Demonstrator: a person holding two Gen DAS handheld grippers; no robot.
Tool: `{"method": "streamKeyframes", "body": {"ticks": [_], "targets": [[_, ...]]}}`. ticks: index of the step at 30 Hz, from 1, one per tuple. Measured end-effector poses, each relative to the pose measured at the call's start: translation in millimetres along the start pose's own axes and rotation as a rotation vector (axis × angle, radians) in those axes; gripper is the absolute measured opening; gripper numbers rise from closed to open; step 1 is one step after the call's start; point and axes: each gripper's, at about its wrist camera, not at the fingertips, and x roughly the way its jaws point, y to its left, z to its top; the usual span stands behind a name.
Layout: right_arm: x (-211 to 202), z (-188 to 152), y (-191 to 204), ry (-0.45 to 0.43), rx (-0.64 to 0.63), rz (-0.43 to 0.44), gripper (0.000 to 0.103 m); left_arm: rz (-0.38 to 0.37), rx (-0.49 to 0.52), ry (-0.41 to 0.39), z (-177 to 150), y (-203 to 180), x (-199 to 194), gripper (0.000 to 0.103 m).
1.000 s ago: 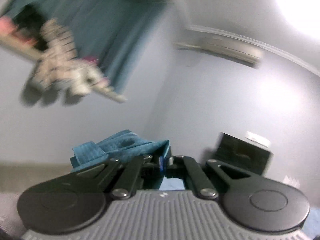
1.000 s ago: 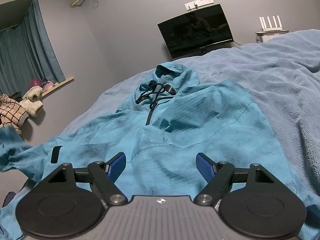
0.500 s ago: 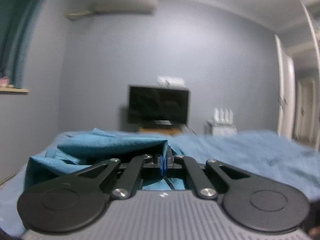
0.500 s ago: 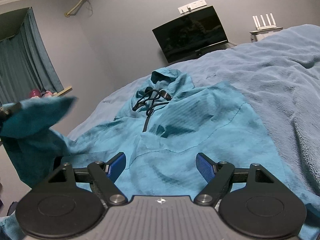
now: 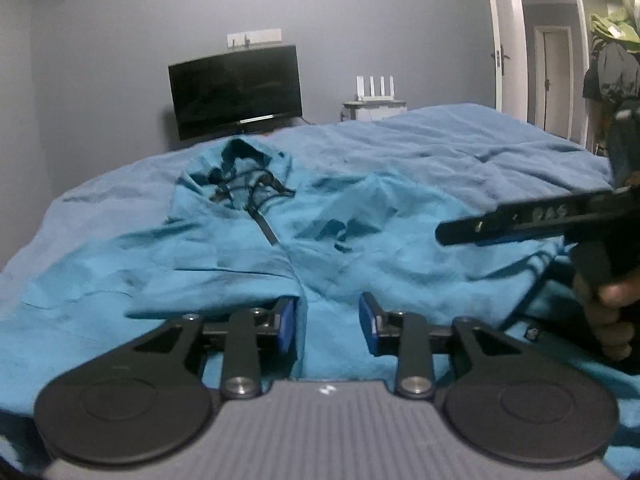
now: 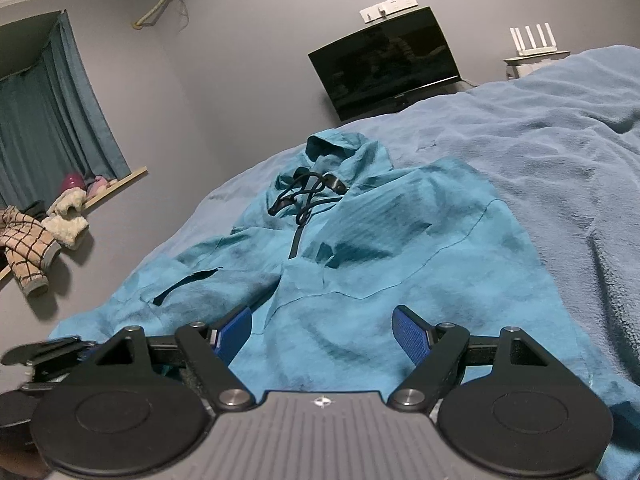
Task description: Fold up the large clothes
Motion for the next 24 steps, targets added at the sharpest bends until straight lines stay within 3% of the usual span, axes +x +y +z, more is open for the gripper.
{"method": "streamKeyframes", "body": {"ticks": [5,9,12,16,20,24], "targets": [[-0.3,0.5,15.8,0.021,-0.049,0.033,0.079,0.070,-0.067,-0.066,21.4,33.9,-58.5,0.057],[0.5,4.6,49.2,0.045,-0.146,0.087,0.083,0.193,-0.185,-0.100,24.0,74.8,-93.7,0.058],[5.5,6.3,80.1,0.068,-0.216,0.124,0.083,0.349,-0.300,-0.069,15.7,112.0,-104.9,0.058],[18.7,1.4,122.0,0.105,-0.333,0.135,0.083,0.454,-0.395,-0.015,-2.6,152.8,-110.4,0.058],[40.0,-16.1,165.7,0.159,-0.475,0.132,0.082,0.499,-0.456,0.024,-17.0,181.0,-111.2,0.058],[67.1,-42.2,198.6,0.209,-0.662,0.068,0.076,0.487,-0.476,0.049,-25.6,192.5,-105.7,0.058]]}}
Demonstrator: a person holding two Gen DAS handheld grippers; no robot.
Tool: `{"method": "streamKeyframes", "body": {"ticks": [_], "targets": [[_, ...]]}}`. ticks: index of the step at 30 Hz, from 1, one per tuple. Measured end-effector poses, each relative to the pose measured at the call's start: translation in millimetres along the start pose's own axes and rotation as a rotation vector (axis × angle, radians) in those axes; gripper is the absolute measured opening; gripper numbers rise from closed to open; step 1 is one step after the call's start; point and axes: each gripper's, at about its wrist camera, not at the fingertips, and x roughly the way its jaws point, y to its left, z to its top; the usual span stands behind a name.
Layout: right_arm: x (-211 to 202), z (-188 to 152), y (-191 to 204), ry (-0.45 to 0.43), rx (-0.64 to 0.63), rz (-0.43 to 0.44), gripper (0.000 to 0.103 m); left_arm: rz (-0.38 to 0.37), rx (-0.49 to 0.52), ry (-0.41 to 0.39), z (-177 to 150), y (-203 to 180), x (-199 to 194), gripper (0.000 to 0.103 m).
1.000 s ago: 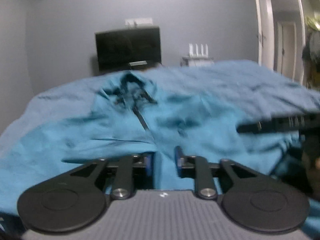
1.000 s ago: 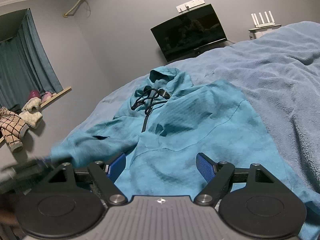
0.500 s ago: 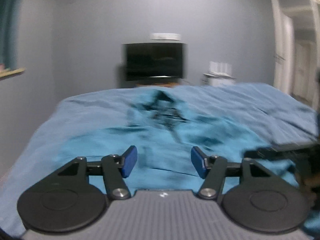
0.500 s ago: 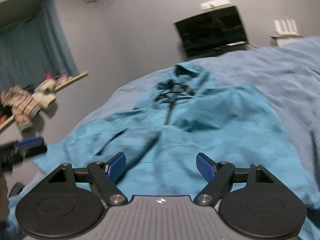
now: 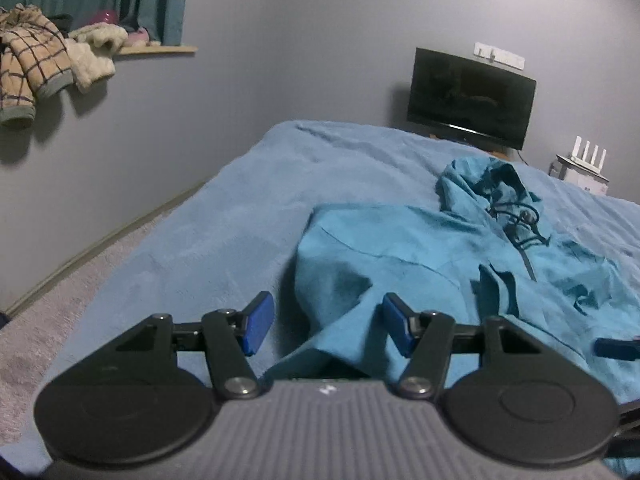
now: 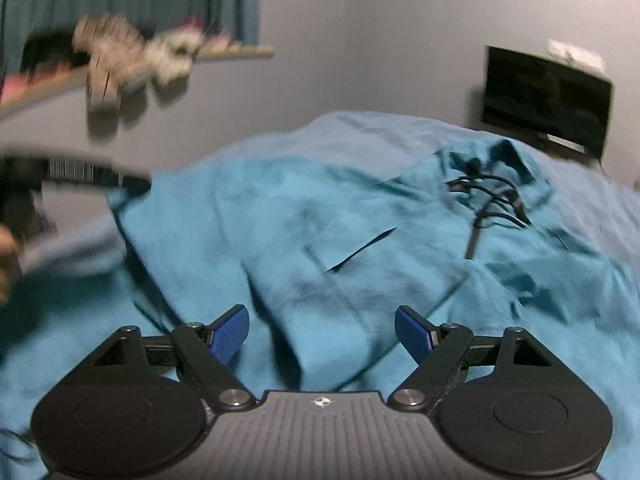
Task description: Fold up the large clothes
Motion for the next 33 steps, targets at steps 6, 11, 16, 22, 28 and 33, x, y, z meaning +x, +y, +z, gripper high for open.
{"method": "streamKeyframes", "body": {"ticks": [6,11,16,22,28,33], "targets": [[5.3,2.0,-4.1,0.007,-0.037,-0.097,0.013,-0.028,0.039,0.046,-5.6,-7.4,20.1,0.058],[-43.5,-3.9,-65.0,-0.103,0.177,-0.190,0.007,-0.046,0.059,0.057,-6.8,-19.2,27.0,0.058],[-79.2,-52.7,-139.2,-0.123,0.591,-0.211,0.004,-0.050,0.169,0.120,-15.6,-39.6,34.9,0.060],[-81.9,-143.8,-195.4,-0.028,1.166,-0.148,0.001,-0.048,0.221,0.226,-32.8,-49.7,53.8,0.060],[-94.3,-131.2,-192.7,-0.070,1.078,-0.174,0.027,-0.049,0.211,0.233,-34.7,-46.0,53.4,0.060],[-85.6,-121.4,-201.2,-0.087,1.067,-0.175,0.052,-0.049,0.208,0.232,-32.9,-47.1,55.1,0.060]]}}
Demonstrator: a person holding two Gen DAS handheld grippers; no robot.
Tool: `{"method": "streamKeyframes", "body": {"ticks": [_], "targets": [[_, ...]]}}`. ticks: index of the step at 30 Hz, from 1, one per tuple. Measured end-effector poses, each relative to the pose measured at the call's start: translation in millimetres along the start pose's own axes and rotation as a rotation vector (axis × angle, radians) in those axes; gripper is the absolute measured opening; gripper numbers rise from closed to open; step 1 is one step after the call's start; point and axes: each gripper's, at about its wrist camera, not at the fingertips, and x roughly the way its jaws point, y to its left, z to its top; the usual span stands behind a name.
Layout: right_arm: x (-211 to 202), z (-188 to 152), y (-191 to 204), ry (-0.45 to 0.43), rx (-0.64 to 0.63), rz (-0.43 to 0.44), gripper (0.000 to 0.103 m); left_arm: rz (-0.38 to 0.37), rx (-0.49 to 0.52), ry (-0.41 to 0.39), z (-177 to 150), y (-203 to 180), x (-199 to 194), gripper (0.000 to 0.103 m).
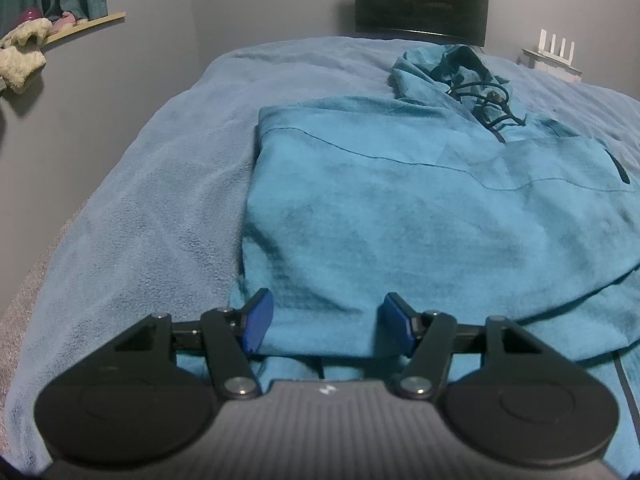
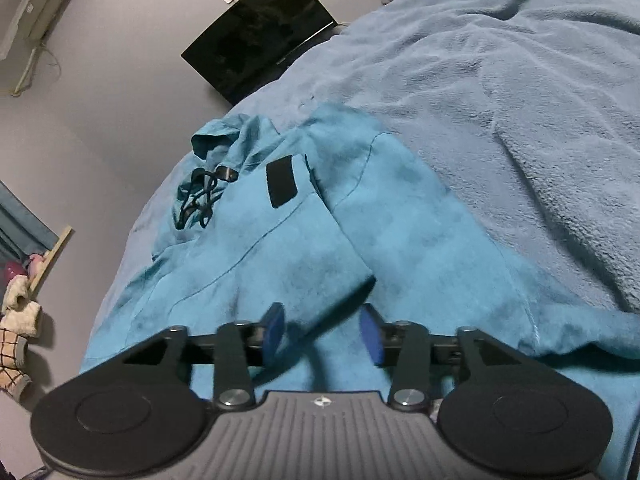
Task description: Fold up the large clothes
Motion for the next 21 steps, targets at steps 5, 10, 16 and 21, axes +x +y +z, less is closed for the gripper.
{"method": "streamKeyframes", "body": {"ticks": [5,10,16,21], "targets": [[16.4,5.7,-2.9,-0.004,0.021,0.006,0.044,0.006,0.003,-0.003,0.2,-0.8,0.6,0.060],[16.3,13.0,-7.4,-0.053,0.039,0.024,0.003,0.002,-0.015,-0.006,0.1,2.2,0.5,0.060],[9.7,24.7,-14.0,-0.001,0.017,-0.077,0.018,-0.018,-0.014,0.019,-0.9,1.1,-3.6,0.060],[-31.1,48.4,-21.5,-0.043,-0.015,-0.060,0.041,-0.058,-0.018,0.006,8.3,10.2,-32.6,0.060]]}}
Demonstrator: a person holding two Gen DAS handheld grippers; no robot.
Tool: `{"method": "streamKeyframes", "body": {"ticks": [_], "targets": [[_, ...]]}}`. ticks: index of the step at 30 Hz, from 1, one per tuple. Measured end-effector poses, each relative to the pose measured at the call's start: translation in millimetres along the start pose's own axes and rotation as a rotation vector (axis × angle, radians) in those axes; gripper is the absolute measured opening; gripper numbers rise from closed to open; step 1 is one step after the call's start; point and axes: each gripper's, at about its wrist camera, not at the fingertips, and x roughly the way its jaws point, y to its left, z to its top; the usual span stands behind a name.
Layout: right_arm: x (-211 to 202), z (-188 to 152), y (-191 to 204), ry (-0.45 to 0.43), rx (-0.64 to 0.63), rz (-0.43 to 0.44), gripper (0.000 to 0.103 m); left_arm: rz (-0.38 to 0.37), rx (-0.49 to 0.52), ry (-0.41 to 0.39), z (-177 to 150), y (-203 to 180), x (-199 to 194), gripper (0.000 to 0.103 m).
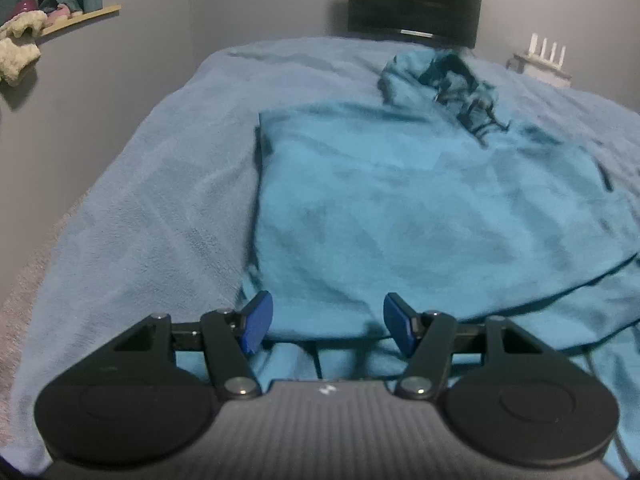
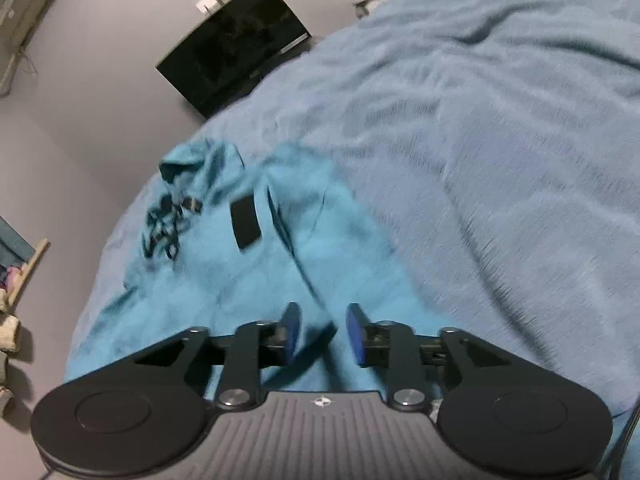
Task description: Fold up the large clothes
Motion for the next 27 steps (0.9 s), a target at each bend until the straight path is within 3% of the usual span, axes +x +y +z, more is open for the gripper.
{"method": "streamKeyframes", "body": {"ticks": [6,11,14,18,27], "targets": [[-83.2,35.8,-28.4,-0.007,-0.169,0.024,0.052,-0.053,0.031,-0.029,-2.6,29.4,-73.2,0.060],[-139.7,33.5,-64.3,0.146,-0.237,0.083,0.059,-0.089,-0.019,0.037,-36.8,70.6,-127.9,0.060],[-162.3,22.2,-73.8,0.194,-0.260,0.101,0.061,-0.092,-0.085,0.047,-53.8,93.5,-158.6,0.060],[-180.2,-1.6,-81.9,0.261,-0.251,0.137,0.064,-0.092,-0.076,0.082,-68.8,97.0,-179.6,0.060],[-197.8,-36.9,-87.5,0.330,-0.219,0.180,0.065,-0.195,-0.068,0.181,-81.7,71.9,-181.3,0.060]]}}
